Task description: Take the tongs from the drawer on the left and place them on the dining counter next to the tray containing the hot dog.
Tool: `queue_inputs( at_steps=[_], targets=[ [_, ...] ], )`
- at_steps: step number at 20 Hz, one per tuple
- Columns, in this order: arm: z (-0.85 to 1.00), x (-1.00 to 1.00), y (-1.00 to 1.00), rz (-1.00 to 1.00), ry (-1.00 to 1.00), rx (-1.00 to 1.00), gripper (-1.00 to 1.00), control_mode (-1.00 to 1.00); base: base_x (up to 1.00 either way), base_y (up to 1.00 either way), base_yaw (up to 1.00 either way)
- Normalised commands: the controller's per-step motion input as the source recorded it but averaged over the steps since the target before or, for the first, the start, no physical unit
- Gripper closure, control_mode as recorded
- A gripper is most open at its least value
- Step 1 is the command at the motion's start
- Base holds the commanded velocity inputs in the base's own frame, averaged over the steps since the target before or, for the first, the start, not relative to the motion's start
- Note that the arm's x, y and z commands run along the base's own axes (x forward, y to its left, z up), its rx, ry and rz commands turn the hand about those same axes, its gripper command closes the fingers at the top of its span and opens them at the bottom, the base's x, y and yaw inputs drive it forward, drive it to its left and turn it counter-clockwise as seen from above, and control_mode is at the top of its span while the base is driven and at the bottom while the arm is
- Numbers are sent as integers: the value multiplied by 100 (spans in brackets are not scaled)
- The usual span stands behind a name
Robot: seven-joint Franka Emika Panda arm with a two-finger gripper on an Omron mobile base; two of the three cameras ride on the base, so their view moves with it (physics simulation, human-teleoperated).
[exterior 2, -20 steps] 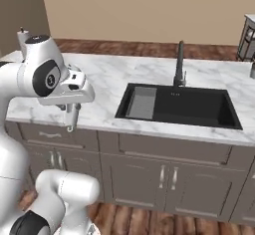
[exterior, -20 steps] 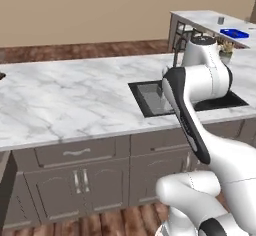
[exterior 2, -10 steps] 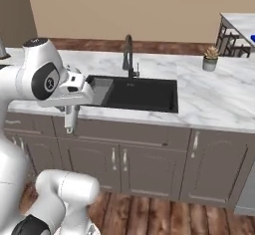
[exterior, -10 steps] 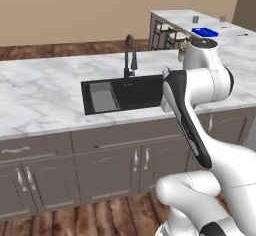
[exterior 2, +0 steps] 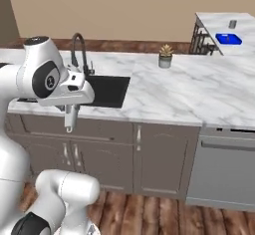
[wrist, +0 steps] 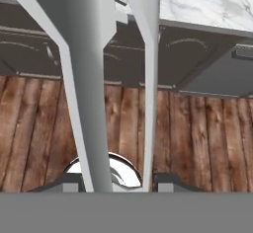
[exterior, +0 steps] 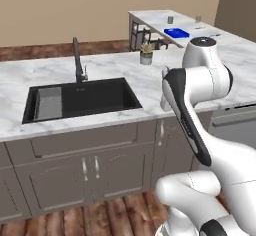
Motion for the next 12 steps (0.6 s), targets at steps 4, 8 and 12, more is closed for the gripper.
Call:
queue_inputs(
  at_steps=[4,8,12],
  targets=[
    [0,0,0,0,0,0,100,100,-26,-100,-13],
    [0,0,0,0,0,0,100,100,-20,-100,-12],
    [0,0,0,0,0,0,100,100,-18,-100,-13]
  ],
)
